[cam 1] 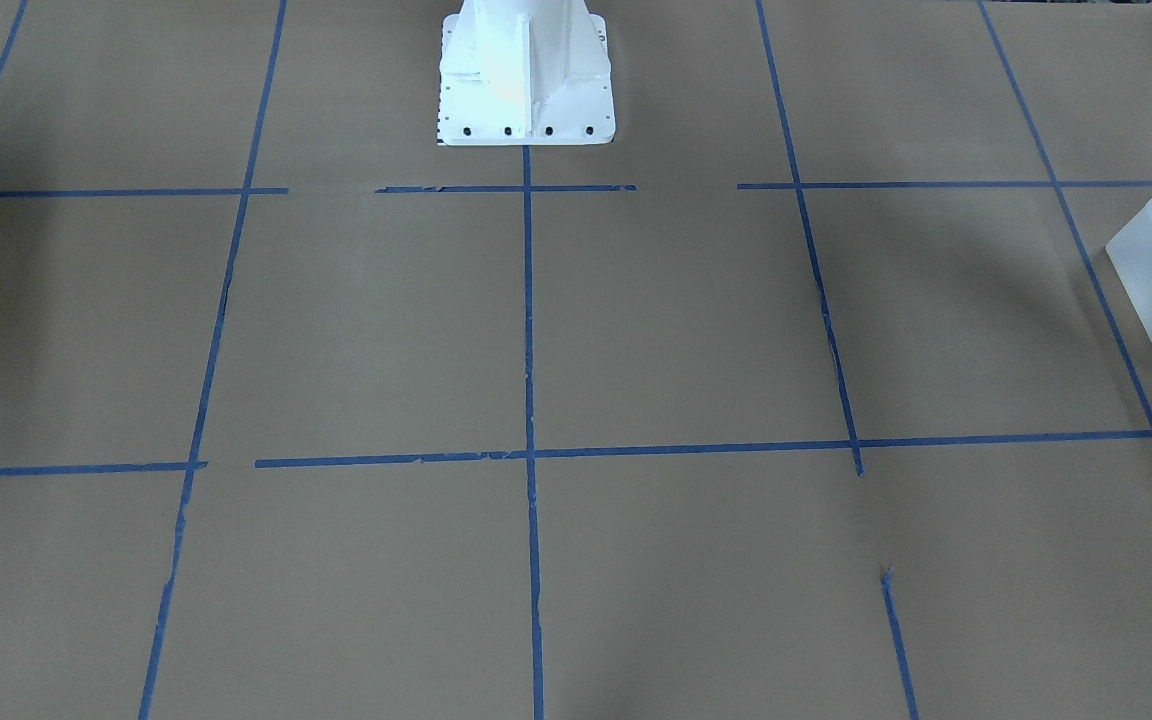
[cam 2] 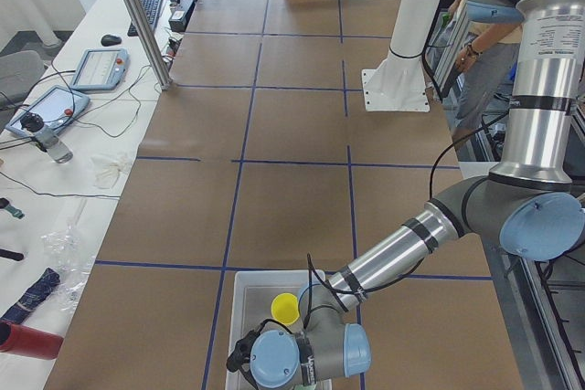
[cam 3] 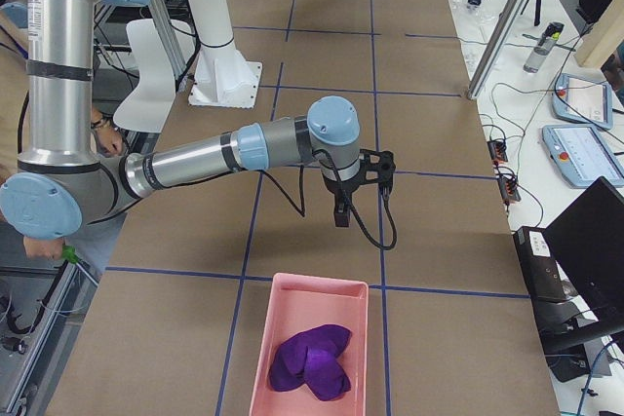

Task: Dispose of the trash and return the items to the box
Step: 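Release the green bowl in the clear bin and raise the left gripper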

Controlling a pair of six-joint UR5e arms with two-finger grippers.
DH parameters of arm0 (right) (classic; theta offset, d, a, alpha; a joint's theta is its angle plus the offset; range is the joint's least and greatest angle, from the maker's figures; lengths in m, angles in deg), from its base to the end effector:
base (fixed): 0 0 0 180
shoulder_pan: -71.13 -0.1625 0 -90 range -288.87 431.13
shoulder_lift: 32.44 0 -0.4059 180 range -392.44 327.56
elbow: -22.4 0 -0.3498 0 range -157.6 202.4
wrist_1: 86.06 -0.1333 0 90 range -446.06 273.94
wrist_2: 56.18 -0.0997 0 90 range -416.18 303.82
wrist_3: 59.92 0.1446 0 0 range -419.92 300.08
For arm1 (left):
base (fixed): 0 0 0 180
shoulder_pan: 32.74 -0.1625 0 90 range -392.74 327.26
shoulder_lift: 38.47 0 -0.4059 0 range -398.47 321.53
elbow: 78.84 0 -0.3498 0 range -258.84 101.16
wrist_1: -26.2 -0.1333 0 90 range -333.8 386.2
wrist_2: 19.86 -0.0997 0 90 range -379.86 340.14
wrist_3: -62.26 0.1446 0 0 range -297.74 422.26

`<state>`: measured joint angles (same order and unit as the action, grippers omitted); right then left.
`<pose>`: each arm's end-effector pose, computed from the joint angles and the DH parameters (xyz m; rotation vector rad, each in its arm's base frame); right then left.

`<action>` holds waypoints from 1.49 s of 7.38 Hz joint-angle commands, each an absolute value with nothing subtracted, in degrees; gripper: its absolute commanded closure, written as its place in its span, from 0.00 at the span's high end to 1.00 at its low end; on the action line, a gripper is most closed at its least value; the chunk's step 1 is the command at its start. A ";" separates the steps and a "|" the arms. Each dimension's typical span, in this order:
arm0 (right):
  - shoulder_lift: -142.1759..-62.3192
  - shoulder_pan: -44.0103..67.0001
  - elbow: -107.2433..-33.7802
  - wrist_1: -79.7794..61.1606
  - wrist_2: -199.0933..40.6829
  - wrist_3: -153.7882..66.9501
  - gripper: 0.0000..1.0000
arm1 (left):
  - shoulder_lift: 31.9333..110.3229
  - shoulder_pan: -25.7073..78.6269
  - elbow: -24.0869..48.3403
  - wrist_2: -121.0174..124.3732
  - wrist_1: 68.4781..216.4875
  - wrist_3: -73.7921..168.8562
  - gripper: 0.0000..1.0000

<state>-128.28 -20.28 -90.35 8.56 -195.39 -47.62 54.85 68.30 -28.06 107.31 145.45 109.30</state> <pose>0.0339 -0.4102 0.5356 0.1191 -0.8711 0.1316 -0.1203 -0.3765 0.8988 0.2197 0.6296 0.5676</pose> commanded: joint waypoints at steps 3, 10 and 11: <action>-128.68 -19.93 -90.10 8.51 -195.31 -47.62 1.00 | 54.78 68.25 -28.57 110.39 145.47 106.66 1.00; -128.68 -20.02 -91.77 8.51 -195.31 -47.62 1.00 | 55.05 59.86 28.85 114.79 107.94 63.88 1.00; -128.85 -20.02 -91.77 8.51 -195.23 -47.70 1.00 | 55.05 58.07 30.13 114.97 109.07 61.23 1.00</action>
<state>-128.73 -20.00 -91.70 8.51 -195.30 -47.63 55.07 61.53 25.79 114.53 108.94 68.61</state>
